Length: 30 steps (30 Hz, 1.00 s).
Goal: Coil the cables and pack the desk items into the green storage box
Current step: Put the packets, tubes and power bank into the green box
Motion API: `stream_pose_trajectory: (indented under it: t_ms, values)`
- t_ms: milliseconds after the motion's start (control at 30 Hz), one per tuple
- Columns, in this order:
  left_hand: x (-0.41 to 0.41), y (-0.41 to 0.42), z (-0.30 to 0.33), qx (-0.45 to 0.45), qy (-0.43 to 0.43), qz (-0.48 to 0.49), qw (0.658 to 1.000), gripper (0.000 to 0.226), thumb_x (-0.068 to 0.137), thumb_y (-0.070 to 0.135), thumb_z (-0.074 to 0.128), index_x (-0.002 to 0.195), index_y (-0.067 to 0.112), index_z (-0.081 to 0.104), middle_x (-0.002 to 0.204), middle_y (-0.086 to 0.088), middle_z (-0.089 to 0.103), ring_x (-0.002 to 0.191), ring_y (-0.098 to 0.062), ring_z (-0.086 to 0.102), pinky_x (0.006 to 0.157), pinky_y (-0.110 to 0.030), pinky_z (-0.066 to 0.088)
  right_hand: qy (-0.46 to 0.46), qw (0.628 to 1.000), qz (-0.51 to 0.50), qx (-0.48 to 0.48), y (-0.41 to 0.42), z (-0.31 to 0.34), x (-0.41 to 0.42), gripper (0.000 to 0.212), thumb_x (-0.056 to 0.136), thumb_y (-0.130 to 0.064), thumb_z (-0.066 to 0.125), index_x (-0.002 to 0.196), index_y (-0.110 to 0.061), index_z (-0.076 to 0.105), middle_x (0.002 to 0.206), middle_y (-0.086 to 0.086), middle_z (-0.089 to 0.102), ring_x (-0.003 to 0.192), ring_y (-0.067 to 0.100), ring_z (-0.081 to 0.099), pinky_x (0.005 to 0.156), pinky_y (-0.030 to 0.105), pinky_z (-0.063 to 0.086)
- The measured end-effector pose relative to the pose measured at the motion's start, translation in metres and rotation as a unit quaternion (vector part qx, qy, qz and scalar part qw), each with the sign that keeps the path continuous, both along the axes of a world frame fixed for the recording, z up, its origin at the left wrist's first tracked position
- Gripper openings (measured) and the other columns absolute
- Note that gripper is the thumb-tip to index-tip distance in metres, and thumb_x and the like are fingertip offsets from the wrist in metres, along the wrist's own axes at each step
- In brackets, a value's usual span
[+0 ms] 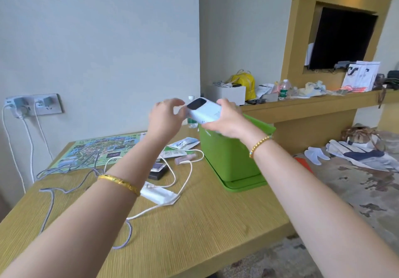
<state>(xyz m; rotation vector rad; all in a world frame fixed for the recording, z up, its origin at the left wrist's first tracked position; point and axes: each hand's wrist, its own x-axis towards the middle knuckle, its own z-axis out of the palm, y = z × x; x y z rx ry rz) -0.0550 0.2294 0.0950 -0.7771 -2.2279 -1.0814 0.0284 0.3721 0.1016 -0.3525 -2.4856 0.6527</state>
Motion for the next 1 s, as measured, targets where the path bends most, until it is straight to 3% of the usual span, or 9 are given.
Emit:
stream_pose_trajectory:
  t_ms: [67,167,267,433,500,633,733,833,1000]
  values:
    - [-0.001,0.019,0.002,-0.022,0.048,0.016,0.998,0.029,0.091,0.018,0.05,0.117,0.013,0.063,0.123,-0.011,0.061,0.116,-0.031,0.049,0.099,-0.034,0.036,-0.02,0.999,-0.032,-0.03,0.027,0.012,-0.005,0.071,0.072,-0.04,0.071,0.126,-0.006,0.04,0.124,0.015,0.048,0.113,0.031,0.047,0.09,0.037,0.046]
    - [-0.005,0.05,-0.002,-0.099,0.044,-0.02,0.994,0.029,0.092,0.016,0.048,0.117,0.013,0.063,0.121,-0.012,0.061,0.113,-0.032,0.051,0.097,-0.034,0.037,-0.08,0.992,-0.05,-0.085,0.062,0.014,-0.013,0.064,0.075,-0.041,0.07,0.12,-0.002,0.047,0.116,0.013,0.056,0.104,0.029,0.055,0.084,0.034,0.048]
    - [-0.008,0.077,-0.008,-0.246,0.027,-0.033,0.968,0.028,0.093,0.021,0.042,0.11,0.022,0.064,0.119,-0.008,0.06,0.113,-0.031,0.05,0.102,-0.04,0.033,-0.201,0.976,-0.083,0.002,0.081,0.007,-0.021,0.058,0.077,-0.049,0.065,0.107,-0.002,0.052,0.097,0.009,0.053,0.085,0.025,0.052,0.069,0.028,0.039]
    - [-0.019,0.097,-0.014,-0.346,-0.049,-0.055,0.935,0.032,0.095,0.02,0.035,0.11,0.023,0.062,0.117,-0.005,0.061,0.116,-0.029,0.047,0.108,-0.046,0.024,-0.37,0.922,-0.071,0.093,0.09,-0.005,-0.048,0.07,0.087,-0.057,0.046,0.129,-0.001,0.047,0.133,0.014,0.05,0.11,0.029,0.052,0.079,0.028,0.036]
    - [-0.024,0.1,-0.016,-0.381,-0.058,-0.049,0.921,0.034,0.096,0.02,0.032,0.111,0.018,0.062,0.12,-0.006,0.059,0.122,-0.028,0.041,0.112,-0.055,0.015,-0.414,0.901,-0.058,0.111,0.088,-0.013,-0.06,0.066,0.091,-0.055,0.038,0.13,-0.002,0.048,0.135,0.014,0.048,0.109,0.03,0.05,0.084,0.03,0.037]
    - [-0.028,0.103,-0.021,-0.373,-0.052,-0.061,0.925,0.035,0.097,0.022,0.032,0.113,0.016,0.063,0.123,-0.004,0.059,0.122,-0.027,0.044,0.112,-0.057,0.01,-0.468,0.869,-0.083,0.139,0.09,-0.015,-0.076,0.042,0.095,-0.029,0.044,0.128,-0.003,0.05,0.134,0.014,0.052,0.111,0.028,0.055,0.091,0.033,0.044]
    - [-0.032,0.096,-0.027,-0.306,-0.025,-0.066,0.95,0.033,0.096,0.02,0.037,0.117,0.017,0.061,0.126,-0.007,0.057,0.116,-0.027,0.049,0.108,-0.043,0.028,-0.476,0.847,-0.076,0.223,0.088,-0.007,-0.075,0.04,0.094,-0.028,0.048,0.128,-0.006,0.053,0.126,0.011,0.059,0.111,0.027,0.058,0.078,0.029,0.045]
    - [-0.035,0.083,-0.029,-0.204,-0.072,-0.074,0.974,0.039,0.095,0.015,0.041,0.132,0.011,0.049,0.137,-0.012,0.048,0.118,-0.028,0.05,0.095,-0.03,0.039,-0.456,0.845,-0.069,0.271,0.081,-0.014,-0.078,0.038,0.095,-0.021,0.047,0.129,-0.004,0.05,0.128,0.013,0.056,0.113,0.029,0.056,0.081,0.032,0.044]
    - [-0.037,0.065,-0.033,-0.231,-0.104,-0.088,0.963,0.036,0.093,0.012,0.038,0.123,0.013,0.058,0.126,-0.008,0.06,0.114,-0.026,0.056,0.091,-0.028,0.042,-0.453,0.87,-0.058,0.188,0.084,-0.026,-0.079,0.065,0.096,-0.054,0.026,0.143,-0.01,0.03,0.146,0.016,0.036,0.126,0.035,0.041,0.103,0.043,0.035]
